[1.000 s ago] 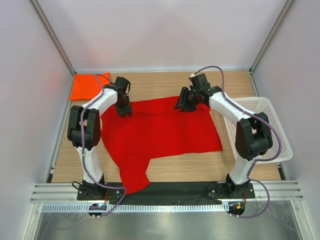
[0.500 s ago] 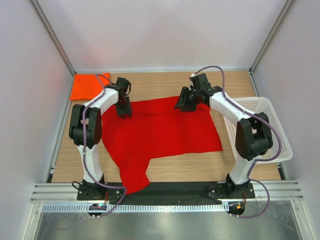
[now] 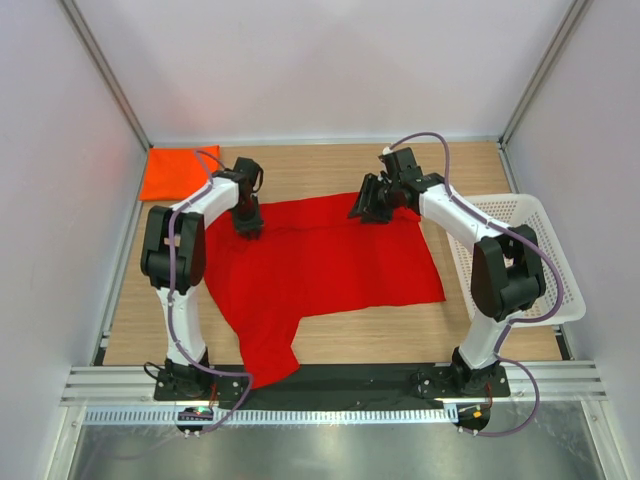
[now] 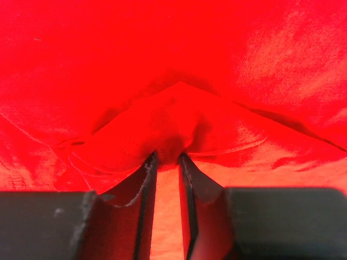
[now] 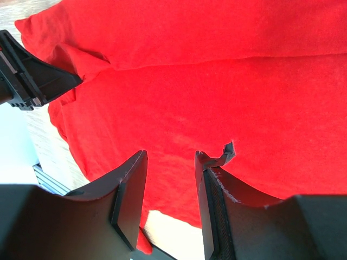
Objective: Fold and stack the t-shirts
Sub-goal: Fold the tshirt
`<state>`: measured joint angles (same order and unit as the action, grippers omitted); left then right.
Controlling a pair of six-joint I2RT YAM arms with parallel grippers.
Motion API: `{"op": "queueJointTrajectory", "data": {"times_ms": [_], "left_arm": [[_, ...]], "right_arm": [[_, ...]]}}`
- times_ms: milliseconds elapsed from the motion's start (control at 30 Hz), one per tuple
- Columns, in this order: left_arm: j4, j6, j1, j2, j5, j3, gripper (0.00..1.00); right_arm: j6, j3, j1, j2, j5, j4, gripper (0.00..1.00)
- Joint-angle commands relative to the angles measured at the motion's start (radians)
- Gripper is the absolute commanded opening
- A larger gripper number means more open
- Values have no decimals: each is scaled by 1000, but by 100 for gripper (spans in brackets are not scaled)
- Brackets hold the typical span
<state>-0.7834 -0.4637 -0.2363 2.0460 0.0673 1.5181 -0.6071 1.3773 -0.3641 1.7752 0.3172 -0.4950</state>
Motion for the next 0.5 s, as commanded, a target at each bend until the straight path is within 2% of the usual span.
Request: {"op": "queueJointTrajectory", "data": {"times_ms": [0,100,200,467], "left_arm": [[-8,5,-3,-6,-4,34,18],[-14,0,-1,-18,-14,34,7],[-24,-7,-3,-44,-17,24,1],[-71,-46,-18,-144,-61,-27,0]], "right_arm": [[-17,-7,4,-39,2,27,47],[-22,-15,4,-48,-4,29,47],[-25,-23,4,-60,-15,21,47],[-26,-23,5,-59,-29,-19,47]]}}
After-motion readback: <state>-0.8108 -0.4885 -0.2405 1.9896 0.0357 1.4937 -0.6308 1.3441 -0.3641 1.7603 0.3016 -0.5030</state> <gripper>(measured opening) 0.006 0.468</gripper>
